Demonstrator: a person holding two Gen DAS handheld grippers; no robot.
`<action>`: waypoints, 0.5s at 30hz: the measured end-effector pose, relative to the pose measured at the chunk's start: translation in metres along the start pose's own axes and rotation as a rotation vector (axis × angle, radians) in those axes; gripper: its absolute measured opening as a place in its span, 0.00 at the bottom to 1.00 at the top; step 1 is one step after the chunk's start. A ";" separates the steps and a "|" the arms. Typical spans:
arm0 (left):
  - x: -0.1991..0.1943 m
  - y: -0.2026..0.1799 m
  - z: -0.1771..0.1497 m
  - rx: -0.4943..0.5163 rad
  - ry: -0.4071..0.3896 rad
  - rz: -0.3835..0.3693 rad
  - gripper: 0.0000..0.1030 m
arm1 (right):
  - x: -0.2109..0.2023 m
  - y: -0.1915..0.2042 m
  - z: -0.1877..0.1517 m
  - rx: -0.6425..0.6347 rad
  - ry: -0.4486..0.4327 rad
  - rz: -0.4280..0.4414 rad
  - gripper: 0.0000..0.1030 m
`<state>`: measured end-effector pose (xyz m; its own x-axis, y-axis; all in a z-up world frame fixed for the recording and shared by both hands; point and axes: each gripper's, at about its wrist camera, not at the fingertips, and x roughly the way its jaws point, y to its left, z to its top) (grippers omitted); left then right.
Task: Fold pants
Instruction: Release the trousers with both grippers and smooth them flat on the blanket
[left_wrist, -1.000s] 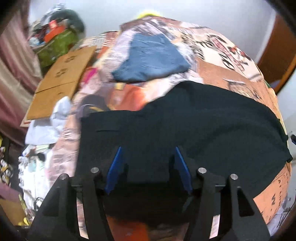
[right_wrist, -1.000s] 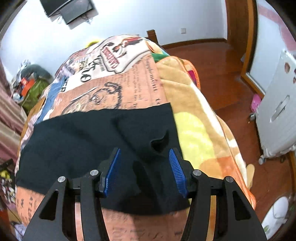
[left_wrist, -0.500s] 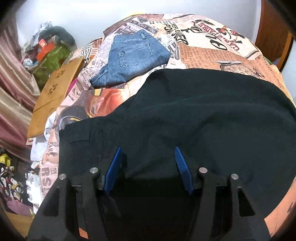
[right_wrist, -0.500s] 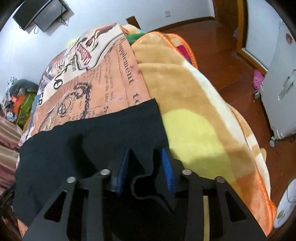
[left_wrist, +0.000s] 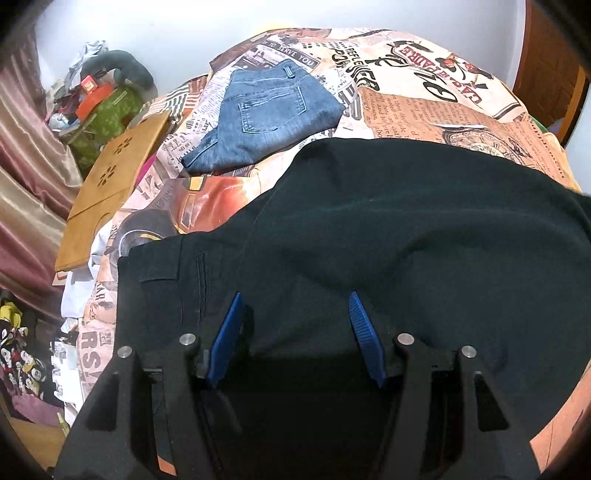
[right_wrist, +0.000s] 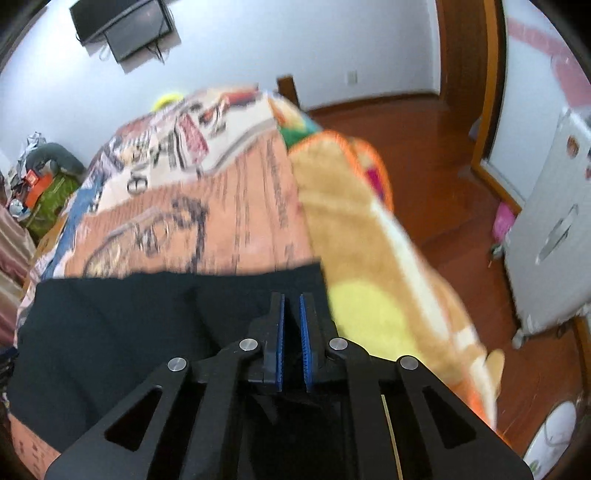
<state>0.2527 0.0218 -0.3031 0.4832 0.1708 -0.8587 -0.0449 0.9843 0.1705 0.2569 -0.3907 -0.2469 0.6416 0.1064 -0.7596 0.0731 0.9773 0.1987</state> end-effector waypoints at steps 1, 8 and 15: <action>0.000 0.000 0.000 0.000 0.000 0.000 0.58 | -0.003 0.000 0.005 -0.010 -0.017 -0.007 0.06; -0.001 0.002 0.000 -0.007 -0.004 -0.005 0.58 | 0.028 0.003 0.023 -0.077 0.017 -0.060 0.06; -0.002 0.002 0.003 0.011 0.004 -0.009 0.59 | 0.072 0.000 0.010 -0.063 0.181 -0.109 0.06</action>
<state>0.2543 0.0229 -0.2999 0.4801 0.1618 -0.8622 -0.0310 0.9854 0.1677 0.3106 -0.3852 -0.2949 0.4848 0.0250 -0.8743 0.0835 0.9937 0.0747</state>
